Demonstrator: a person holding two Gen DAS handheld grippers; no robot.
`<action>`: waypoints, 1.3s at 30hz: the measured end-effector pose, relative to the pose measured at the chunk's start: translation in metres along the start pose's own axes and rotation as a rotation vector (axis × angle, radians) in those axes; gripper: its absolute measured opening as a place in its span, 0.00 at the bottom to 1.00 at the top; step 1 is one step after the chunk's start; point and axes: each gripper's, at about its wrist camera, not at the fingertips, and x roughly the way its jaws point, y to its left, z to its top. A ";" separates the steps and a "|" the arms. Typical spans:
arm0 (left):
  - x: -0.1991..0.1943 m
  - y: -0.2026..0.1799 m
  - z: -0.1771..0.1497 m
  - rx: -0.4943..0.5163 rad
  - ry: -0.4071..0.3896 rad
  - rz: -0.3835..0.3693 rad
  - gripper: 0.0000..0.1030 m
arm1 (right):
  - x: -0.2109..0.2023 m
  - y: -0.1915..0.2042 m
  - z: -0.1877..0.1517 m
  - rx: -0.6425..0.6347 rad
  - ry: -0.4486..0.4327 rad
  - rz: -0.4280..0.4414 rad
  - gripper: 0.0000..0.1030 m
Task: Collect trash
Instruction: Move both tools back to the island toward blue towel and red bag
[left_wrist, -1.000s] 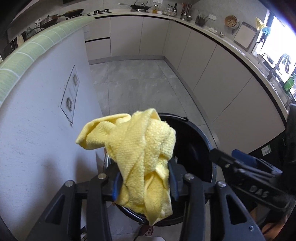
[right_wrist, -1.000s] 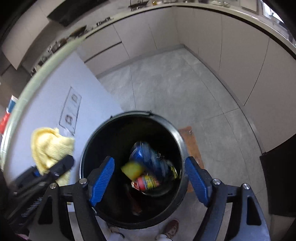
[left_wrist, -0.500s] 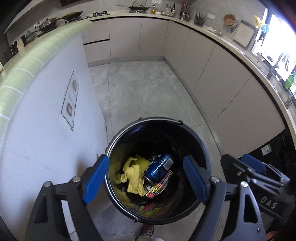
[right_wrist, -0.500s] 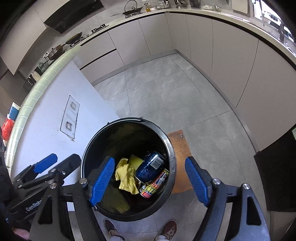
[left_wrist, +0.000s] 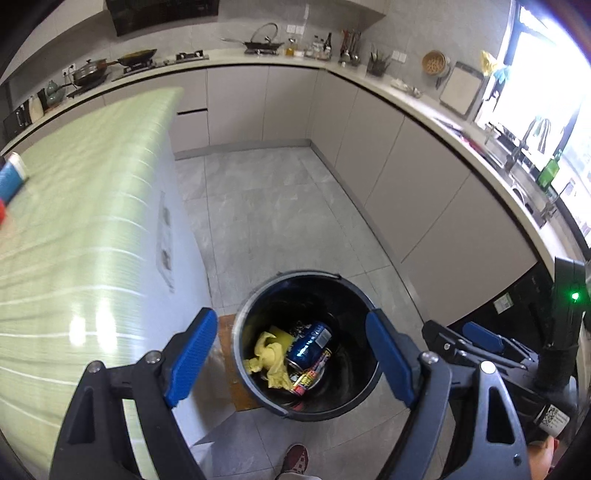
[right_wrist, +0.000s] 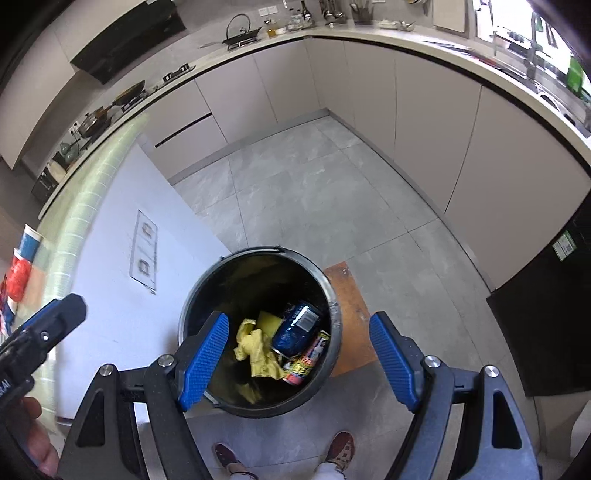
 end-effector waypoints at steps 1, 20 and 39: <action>-0.007 0.007 0.002 -0.002 -0.008 -0.004 0.81 | -0.006 0.007 0.001 0.002 -0.007 -0.001 0.78; -0.119 0.314 -0.014 -0.183 -0.110 0.244 0.82 | -0.075 0.302 -0.025 -0.211 -0.154 0.077 0.86; -0.157 0.490 -0.036 -0.367 -0.141 0.435 0.82 | -0.032 0.508 -0.054 -0.397 -0.090 0.272 0.86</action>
